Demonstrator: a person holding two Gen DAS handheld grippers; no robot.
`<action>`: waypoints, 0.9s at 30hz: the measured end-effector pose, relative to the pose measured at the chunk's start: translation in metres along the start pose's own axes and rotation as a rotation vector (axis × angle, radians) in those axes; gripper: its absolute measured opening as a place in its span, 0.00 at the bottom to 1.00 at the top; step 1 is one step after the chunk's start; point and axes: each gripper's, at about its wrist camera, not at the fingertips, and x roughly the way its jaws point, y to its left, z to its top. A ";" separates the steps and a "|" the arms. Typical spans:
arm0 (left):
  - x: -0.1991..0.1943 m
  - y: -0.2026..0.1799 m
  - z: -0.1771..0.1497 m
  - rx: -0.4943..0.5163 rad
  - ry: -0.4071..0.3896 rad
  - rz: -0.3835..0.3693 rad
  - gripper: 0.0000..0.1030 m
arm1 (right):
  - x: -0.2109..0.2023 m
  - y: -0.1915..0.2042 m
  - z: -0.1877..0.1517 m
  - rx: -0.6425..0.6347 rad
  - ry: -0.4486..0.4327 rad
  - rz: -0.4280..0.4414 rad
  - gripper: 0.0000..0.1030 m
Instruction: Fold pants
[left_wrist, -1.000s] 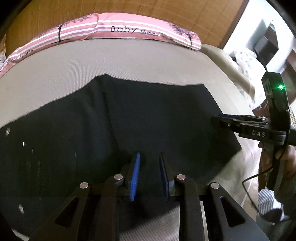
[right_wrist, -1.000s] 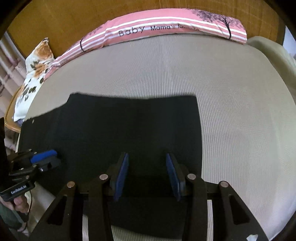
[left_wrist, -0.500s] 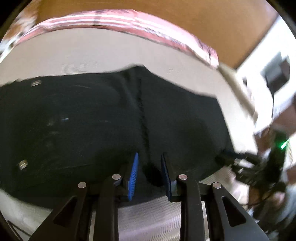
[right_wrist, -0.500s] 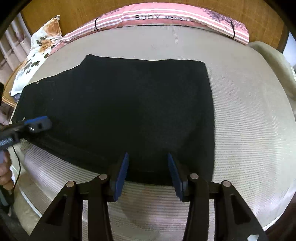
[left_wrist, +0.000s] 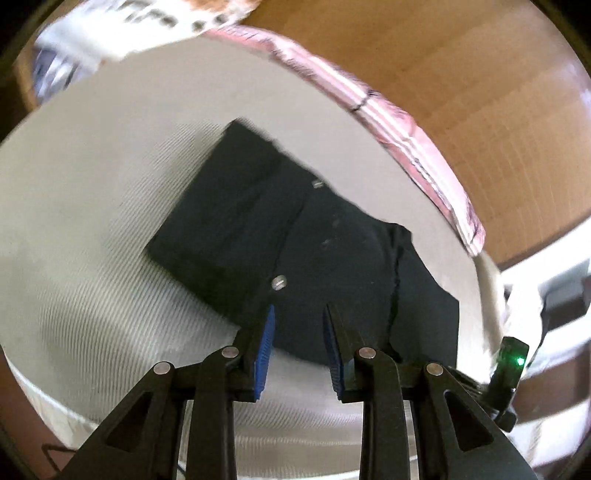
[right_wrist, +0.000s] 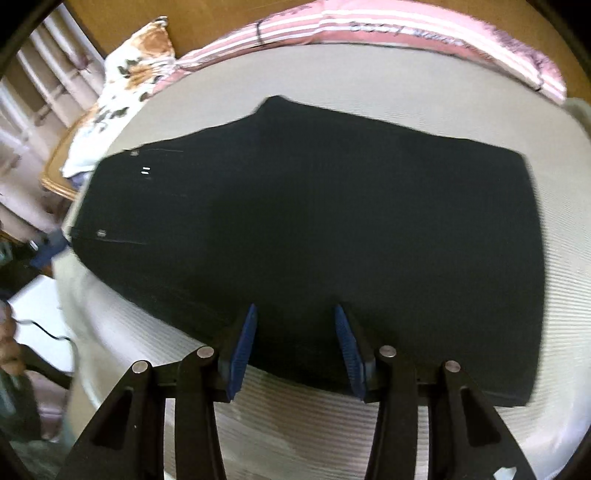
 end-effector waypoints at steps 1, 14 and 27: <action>0.000 0.008 -0.001 -0.038 0.004 -0.005 0.27 | 0.001 0.004 0.002 0.002 0.000 0.020 0.49; 0.019 0.088 0.002 -0.435 -0.011 -0.119 0.51 | -0.003 0.016 0.006 -0.008 -0.020 0.062 0.54; 0.035 0.099 0.008 -0.492 -0.113 -0.253 0.63 | 0.007 0.014 0.008 0.008 0.008 0.069 0.54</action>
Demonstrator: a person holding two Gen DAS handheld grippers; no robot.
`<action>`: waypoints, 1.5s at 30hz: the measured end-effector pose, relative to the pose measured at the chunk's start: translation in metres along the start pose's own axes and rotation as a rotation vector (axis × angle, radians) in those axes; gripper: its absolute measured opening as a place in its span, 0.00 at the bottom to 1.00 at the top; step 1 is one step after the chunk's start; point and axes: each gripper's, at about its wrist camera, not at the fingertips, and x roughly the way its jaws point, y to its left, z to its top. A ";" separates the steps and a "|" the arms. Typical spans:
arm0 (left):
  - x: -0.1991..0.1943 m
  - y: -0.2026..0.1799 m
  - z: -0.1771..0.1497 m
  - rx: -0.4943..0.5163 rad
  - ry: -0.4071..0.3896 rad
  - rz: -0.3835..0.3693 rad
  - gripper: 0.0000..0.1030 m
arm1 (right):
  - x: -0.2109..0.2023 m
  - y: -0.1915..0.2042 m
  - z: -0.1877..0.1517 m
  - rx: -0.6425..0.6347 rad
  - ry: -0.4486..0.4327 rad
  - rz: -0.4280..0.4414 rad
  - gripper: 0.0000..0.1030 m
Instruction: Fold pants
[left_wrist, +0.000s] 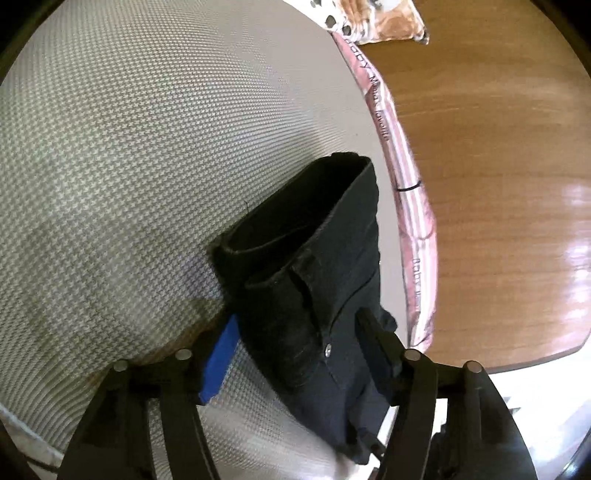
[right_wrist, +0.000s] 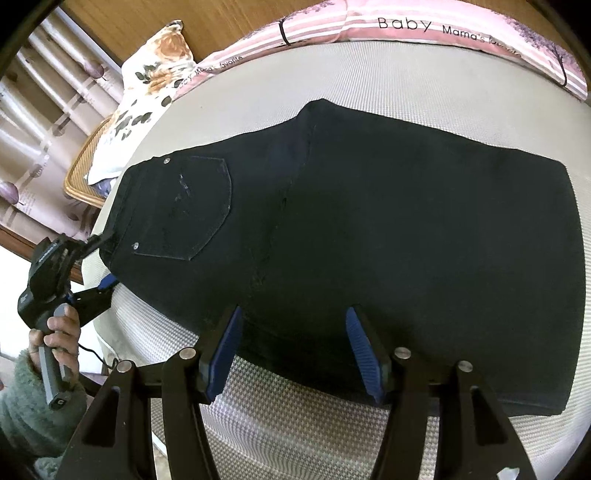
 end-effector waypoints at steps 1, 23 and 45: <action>0.002 0.000 0.001 -0.005 -0.001 -0.004 0.63 | 0.001 0.001 0.000 0.000 0.002 -0.002 0.54; 0.010 -0.048 -0.005 0.256 -0.080 0.180 0.25 | -0.015 -0.007 0.008 0.021 -0.047 -0.014 0.54; 0.166 -0.289 -0.241 1.010 0.407 0.040 0.22 | -0.153 -0.174 -0.017 0.393 -0.362 -0.077 0.55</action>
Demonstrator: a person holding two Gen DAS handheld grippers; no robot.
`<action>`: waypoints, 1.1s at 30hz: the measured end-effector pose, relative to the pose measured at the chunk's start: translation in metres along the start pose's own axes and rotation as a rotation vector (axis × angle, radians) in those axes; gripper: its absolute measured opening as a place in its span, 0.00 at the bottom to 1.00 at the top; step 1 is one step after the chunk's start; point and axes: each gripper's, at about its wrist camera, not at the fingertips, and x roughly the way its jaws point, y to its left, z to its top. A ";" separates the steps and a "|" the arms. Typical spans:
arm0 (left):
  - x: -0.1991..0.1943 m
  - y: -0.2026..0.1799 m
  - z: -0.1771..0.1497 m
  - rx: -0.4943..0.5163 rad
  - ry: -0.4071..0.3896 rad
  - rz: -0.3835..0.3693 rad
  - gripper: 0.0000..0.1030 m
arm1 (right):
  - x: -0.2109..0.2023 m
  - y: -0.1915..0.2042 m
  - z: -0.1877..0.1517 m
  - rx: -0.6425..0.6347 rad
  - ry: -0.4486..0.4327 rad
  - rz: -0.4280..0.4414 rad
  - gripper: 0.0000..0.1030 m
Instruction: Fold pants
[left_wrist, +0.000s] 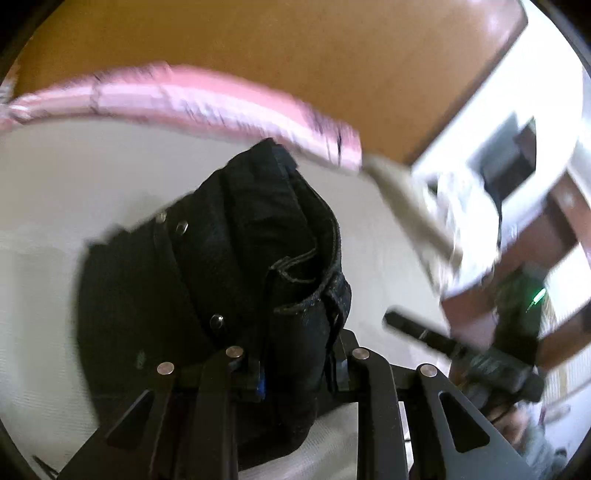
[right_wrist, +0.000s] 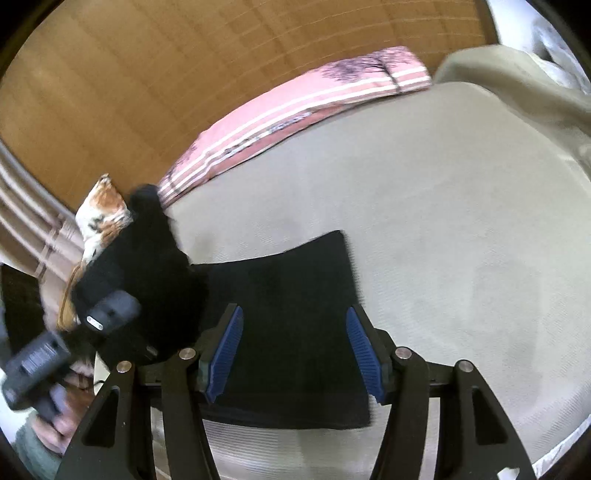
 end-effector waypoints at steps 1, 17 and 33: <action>0.019 -0.005 -0.006 0.023 0.044 0.023 0.22 | 0.001 -0.004 0.001 0.012 0.003 -0.002 0.55; 0.003 -0.042 -0.037 0.301 0.095 0.023 0.48 | 0.045 -0.012 0.003 0.012 0.159 0.212 0.56; -0.006 0.059 -0.038 0.140 0.056 0.279 0.57 | 0.123 -0.020 0.015 0.007 0.286 0.350 0.56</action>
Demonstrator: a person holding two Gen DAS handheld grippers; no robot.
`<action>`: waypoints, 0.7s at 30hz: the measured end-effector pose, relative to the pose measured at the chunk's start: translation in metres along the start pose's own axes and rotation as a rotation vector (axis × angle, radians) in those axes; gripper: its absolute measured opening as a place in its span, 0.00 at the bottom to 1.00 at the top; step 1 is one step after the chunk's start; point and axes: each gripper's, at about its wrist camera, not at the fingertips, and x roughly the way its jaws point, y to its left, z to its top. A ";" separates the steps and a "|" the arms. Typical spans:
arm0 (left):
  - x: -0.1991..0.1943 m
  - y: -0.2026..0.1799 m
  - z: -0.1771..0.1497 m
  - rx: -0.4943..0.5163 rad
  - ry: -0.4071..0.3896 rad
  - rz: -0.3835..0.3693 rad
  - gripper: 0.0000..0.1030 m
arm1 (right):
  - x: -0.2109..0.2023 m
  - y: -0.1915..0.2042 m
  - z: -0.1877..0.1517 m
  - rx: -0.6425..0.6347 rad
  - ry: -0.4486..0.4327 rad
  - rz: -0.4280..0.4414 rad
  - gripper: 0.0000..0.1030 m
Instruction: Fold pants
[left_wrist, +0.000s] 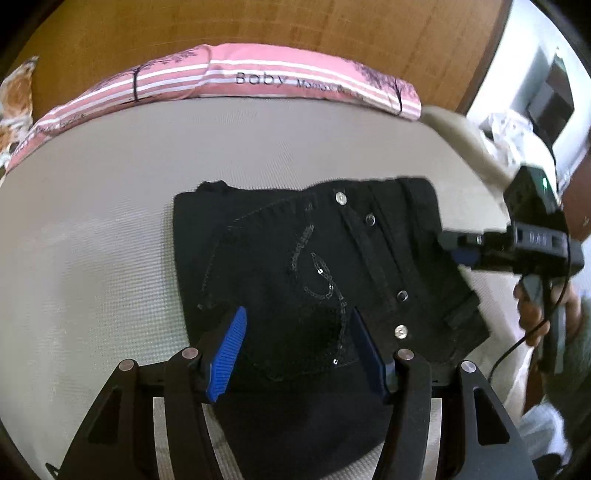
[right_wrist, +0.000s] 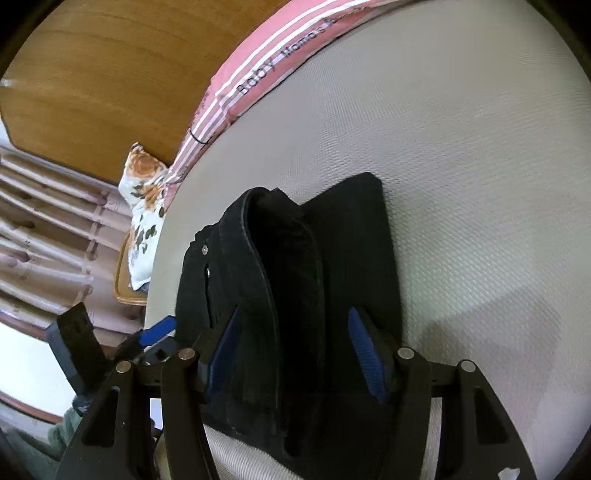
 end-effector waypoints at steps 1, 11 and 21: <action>0.003 -0.001 0.000 0.003 0.004 0.001 0.57 | 0.002 0.000 0.002 -0.008 -0.006 0.009 0.56; 0.022 0.002 0.004 -0.021 0.016 -0.016 0.57 | 0.013 0.003 0.014 0.038 -0.010 0.100 0.22; 0.000 0.001 0.021 -0.044 -0.073 -0.019 0.57 | -0.033 0.055 0.012 -0.019 -0.145 -0.023 0.09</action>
